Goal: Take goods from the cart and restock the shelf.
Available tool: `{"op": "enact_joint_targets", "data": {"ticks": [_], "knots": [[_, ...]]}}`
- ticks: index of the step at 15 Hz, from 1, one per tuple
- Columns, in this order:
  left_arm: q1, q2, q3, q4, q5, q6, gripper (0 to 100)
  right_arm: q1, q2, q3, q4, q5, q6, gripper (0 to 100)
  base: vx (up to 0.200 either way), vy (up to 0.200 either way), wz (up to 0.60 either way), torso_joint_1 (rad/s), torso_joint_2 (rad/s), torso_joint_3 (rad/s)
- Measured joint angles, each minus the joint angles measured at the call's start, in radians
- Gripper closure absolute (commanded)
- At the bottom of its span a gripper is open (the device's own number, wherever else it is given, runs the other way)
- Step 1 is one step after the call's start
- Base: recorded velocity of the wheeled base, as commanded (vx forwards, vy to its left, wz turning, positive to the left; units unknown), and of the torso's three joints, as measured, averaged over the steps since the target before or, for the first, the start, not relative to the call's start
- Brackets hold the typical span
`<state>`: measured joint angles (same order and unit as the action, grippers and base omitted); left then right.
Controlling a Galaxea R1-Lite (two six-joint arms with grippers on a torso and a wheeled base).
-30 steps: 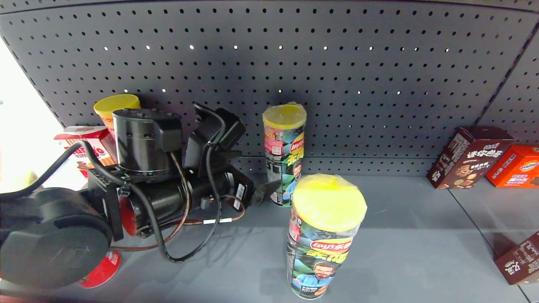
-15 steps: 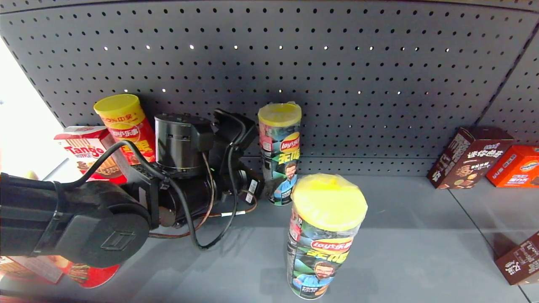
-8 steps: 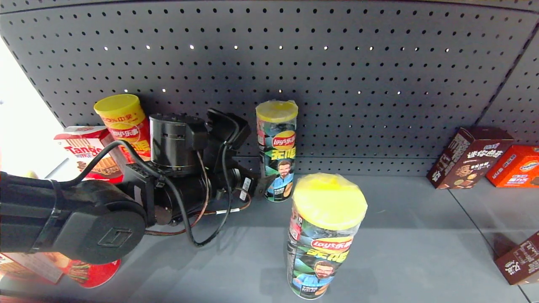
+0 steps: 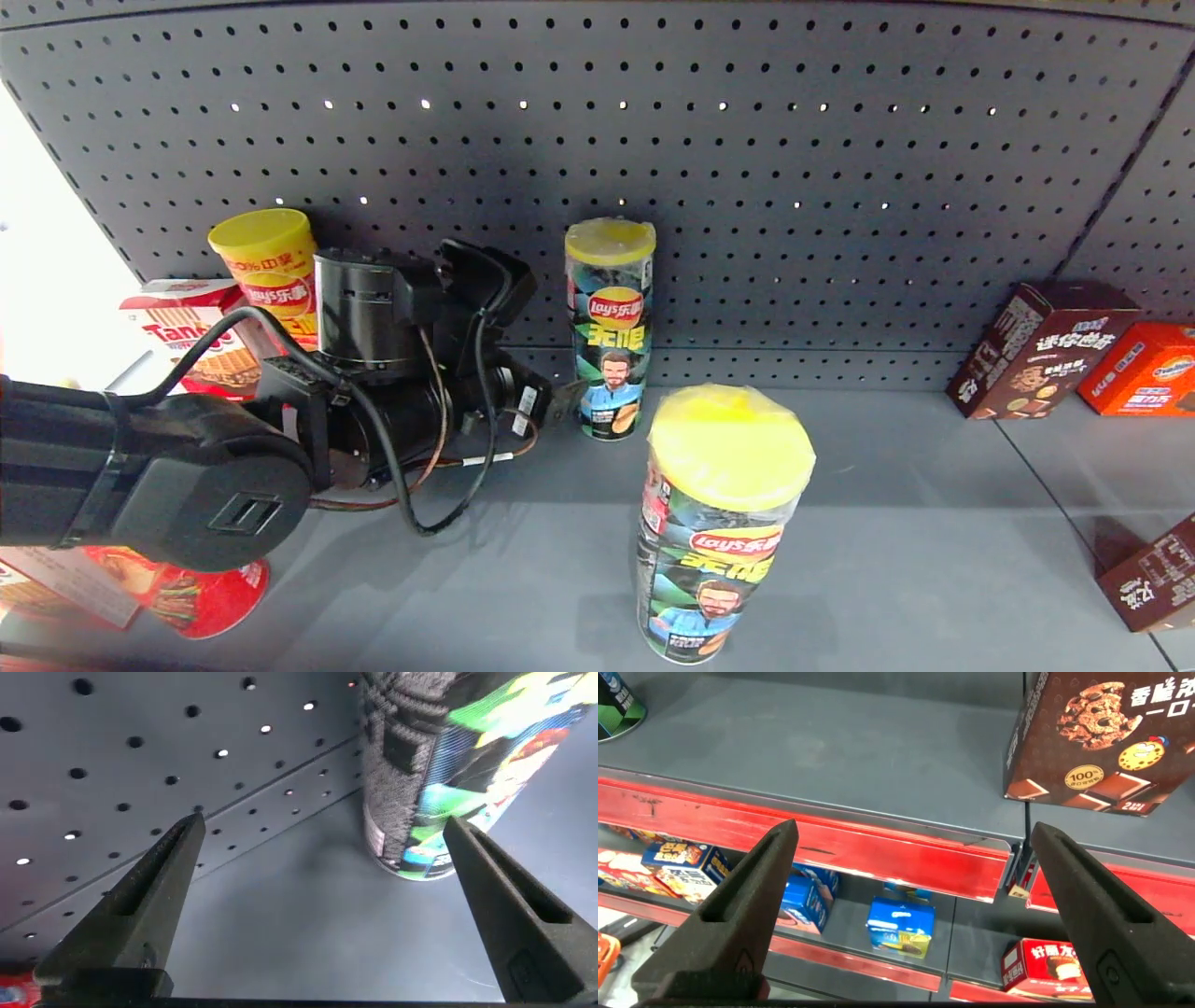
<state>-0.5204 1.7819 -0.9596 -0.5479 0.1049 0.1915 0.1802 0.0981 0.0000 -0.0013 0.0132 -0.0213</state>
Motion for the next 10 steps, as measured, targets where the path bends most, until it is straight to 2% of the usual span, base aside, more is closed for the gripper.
{"op": "enact_joint_targets", "data": {"ticks": [10], "knots": [[0.043, 0.005, -0.035, -0.001, 0.054, 0.0, 0, -0.001, 0.0, 0.0, 0.0, 0.0, 0.0, 0, 0.0, 0.0, 0.0, 0.0, 0.0, 0.0]]}}
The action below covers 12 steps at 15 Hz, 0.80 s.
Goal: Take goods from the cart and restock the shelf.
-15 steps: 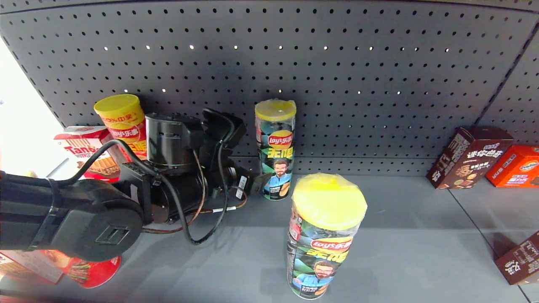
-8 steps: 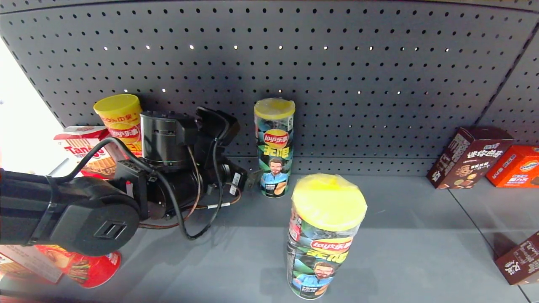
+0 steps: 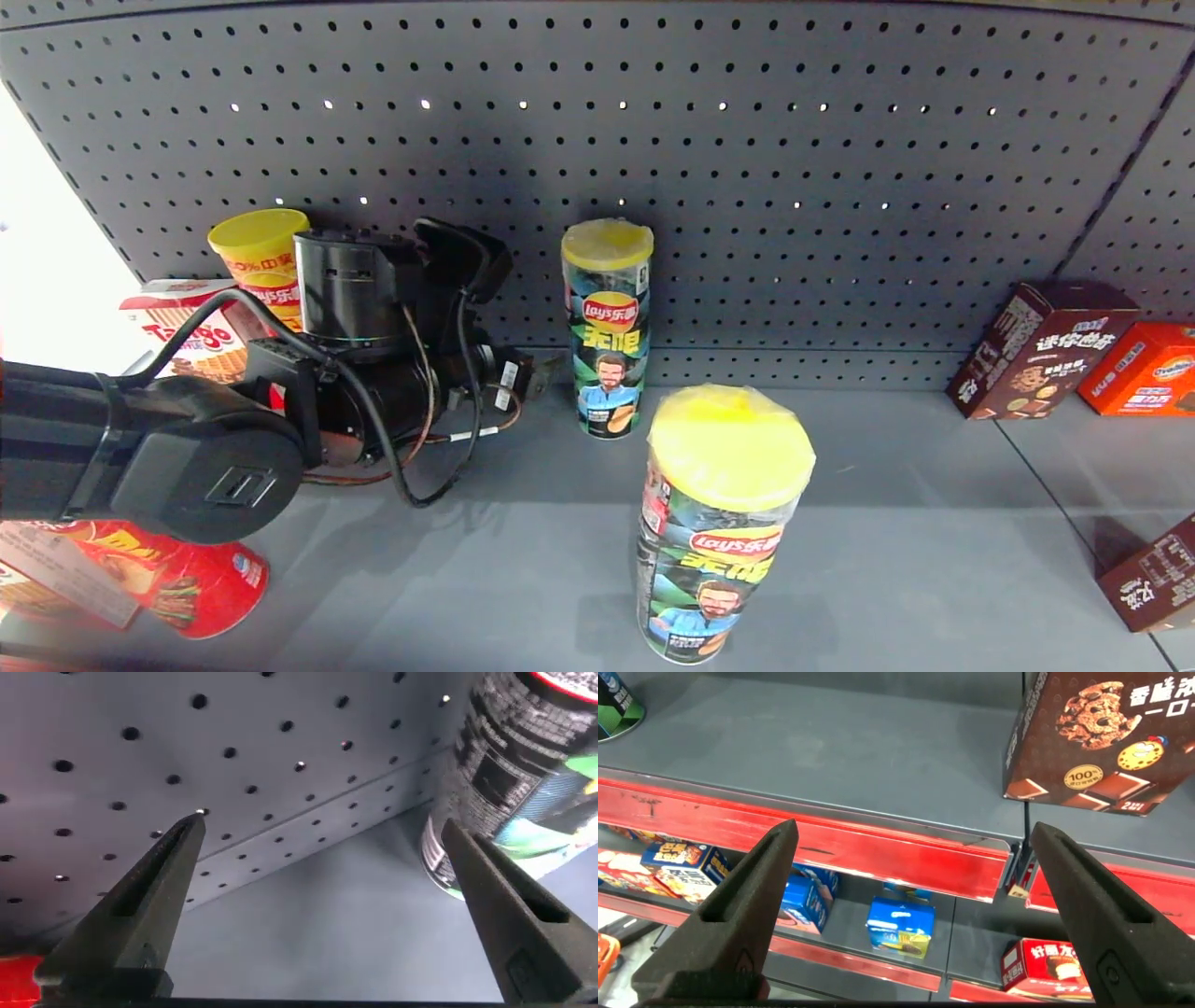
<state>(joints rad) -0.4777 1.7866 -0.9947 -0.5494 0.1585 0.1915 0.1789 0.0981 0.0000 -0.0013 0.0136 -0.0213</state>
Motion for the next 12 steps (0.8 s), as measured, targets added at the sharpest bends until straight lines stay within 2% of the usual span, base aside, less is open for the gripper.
{"op": "enact_joint_targets", "data": {"ticks": [4, 12], "knots": [[-0.007, 0.011, -0.003, -0.002, 0.0, 0.0, 0, 0.0, 0.0, 0.0, 0.0, 0.0, 0.0, 0, 0.0, 0.0, 0.0, 0.0, 0.0, 0.0], [-0.068, 0.08, -0.082, 0.0, -0.001, 0.002, 0, 0.0, 0.0, 0.0, 0.0, 0.0, 0.0, 0, 0.0, 0.0, 0.0, 0.0, 0.0, 0.0]]}}
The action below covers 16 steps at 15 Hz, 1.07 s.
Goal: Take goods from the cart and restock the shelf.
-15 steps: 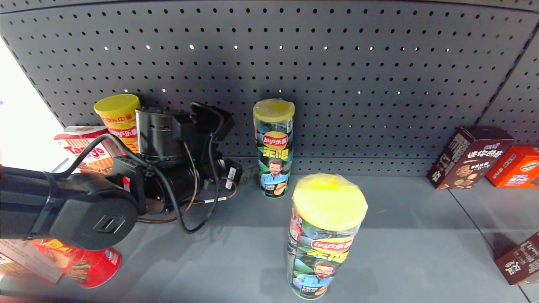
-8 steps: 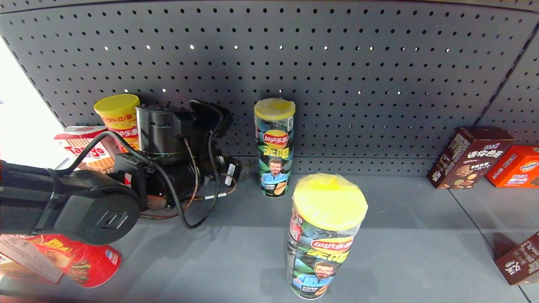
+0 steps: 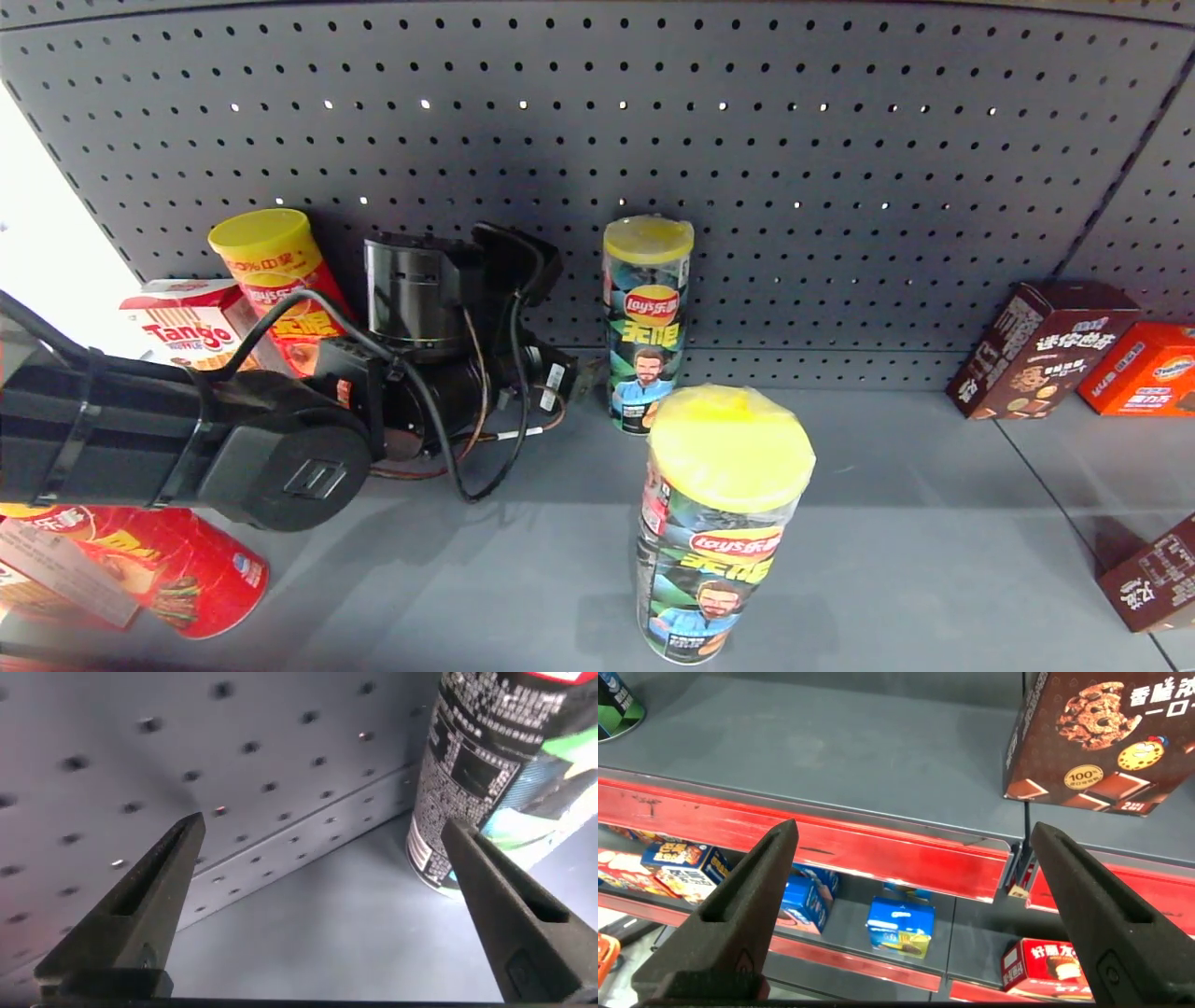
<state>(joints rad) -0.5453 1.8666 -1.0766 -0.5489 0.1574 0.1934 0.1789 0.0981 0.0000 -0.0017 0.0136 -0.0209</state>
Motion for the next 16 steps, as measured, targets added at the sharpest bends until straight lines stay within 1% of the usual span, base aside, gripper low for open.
{"op": "enact_joint_targets", "data": {"ticks": [6, 9, 10, 13, 15, 16], "knots": [[-0.01, 0.019, -0.003, -0.003, 0.001, 0.0, 0, 0.0, 0.0, 0.0, 0.0, 0.0, 0.0, 0, 0.0, 0.0, 0.0, 0.0, 0.0, 0.0], [-0.015, 0.005, 0.02, -0.003, -0.005, -0.008, 0, 0.0, 0.0, 0.0, 0.0, 0.0, 0.0, 0, 0.0, 0.0, 0.0, 0.0, 0.0, 0.0], [-0.026, -0.011, 0.034, -0.013, -0.006, -0.012, 0, 0.0, 0.0, 0.0, 0.0, 0.0, 0.0, 0, 0.0, 0.0, 0.0, 0.0, 0.0, 0.0], [-0.047, -0.092, 0.114, -0.059, -0.006, -0.018, 0, 0.0, 0.0, 0.0, 0.0, 0.0, 0.0, 0, 0.0, 0.0, 0.0, 0.0, 0.0, 0.0], [-0.065, -0.176, 0.203, -0.104, -0.007, -0.023, 0, 0.0, 0.0, 0.0, 0.0, 0.0, 0.0, 0, 0.0, 0.0, 0.0, 0.0, 0.0, 0.0], [-0.082, -0.226, 0.253, -0.129, -0.007, -0.029, 0, 0.001, 0.0, 0.0, 0.0, 0.0, 0.0, 0, 0.0, 0.0, 0.0, 0.0, 0.0, 0.0]]}}
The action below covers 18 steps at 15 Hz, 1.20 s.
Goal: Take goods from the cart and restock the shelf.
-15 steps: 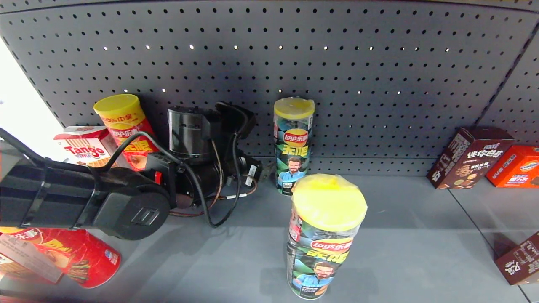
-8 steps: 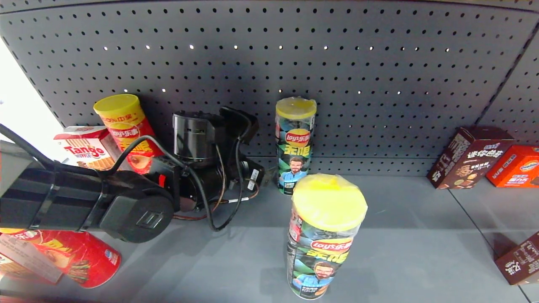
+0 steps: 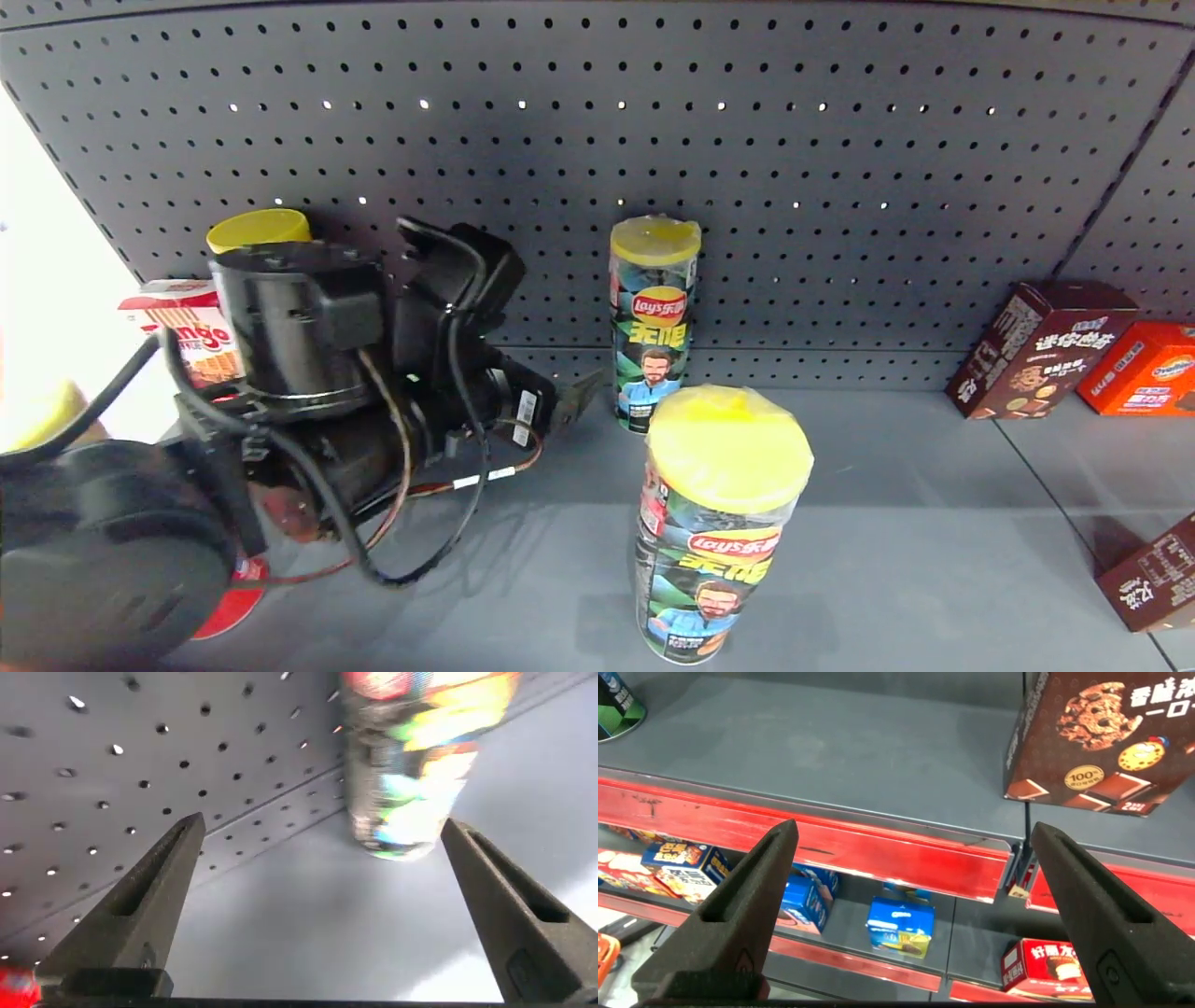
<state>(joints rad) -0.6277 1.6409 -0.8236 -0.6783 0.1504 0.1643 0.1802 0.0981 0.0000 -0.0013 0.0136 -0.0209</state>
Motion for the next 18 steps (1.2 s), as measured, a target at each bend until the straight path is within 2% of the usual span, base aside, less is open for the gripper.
{"op": "enact_joint_targets", "data": {"ticks": [4, 9, 13, 15, 16, 17, 18], "knots": [[-0.065, -0.232, 0.215, -0.039, 0.001, -0.007, 0, -0.001, 0.0, 0.0, 0.0, 0.0, 0.0, 0, 0.0, 0.0, 0.0, 0.0, 0.0, 0.0], [-0.185, -0.575, 0.452, -0.029, 0.022, -0.009, 0, -0.001, 0.0, 0.0, 0.0, 0.0, 0.0, 0, 0.0, 0.0, 0.0, 0.0, 0.0, 0.0], [-0.206, -0.837, 0.668, -0.021, 0.025, -0.012, 0, -0.001, 0.0, 0.0, 0.0, 0.0, 0.0, 0, 0.0, 0.0, 0.0, 0.0, 0.0, 0.0], [-0.173, -0.968, 0.77, 0.022, 0.022, -0.011, 0, -0.001, 0.0, 0.0, 0.0, 0.0, 0.0, 0, 0.0, 0.0, 0.0, 0.0, 0.0, 0.0], [-0.126, -1.024, 0.793, 0.061, 0.016, -0.011, 0, -0.001, 0.0, 0.0, 0.0, 0.0, 0.0, 0, 0.0, 0.0, 0.0, 0.0, 0.0, 0.0], [-0.059, -1.077, 0.807, 0.099, -0.02, -0.009, 0, 0.0, 0.0, 0.0, 0.0, 0.0, 0.0, 0, 0.0, 0.0, 0.0, 0.0, 0.0, 0.0], [0.019, -1.12, 0.814, 0.133, -0.092, -0.009, 0, 0.0, 0.0, 0.0, 0.0, 0.0, 0.0, 0, 0.0, 0.0, 0.0, 0.0, 0.0, 0.0]]}}
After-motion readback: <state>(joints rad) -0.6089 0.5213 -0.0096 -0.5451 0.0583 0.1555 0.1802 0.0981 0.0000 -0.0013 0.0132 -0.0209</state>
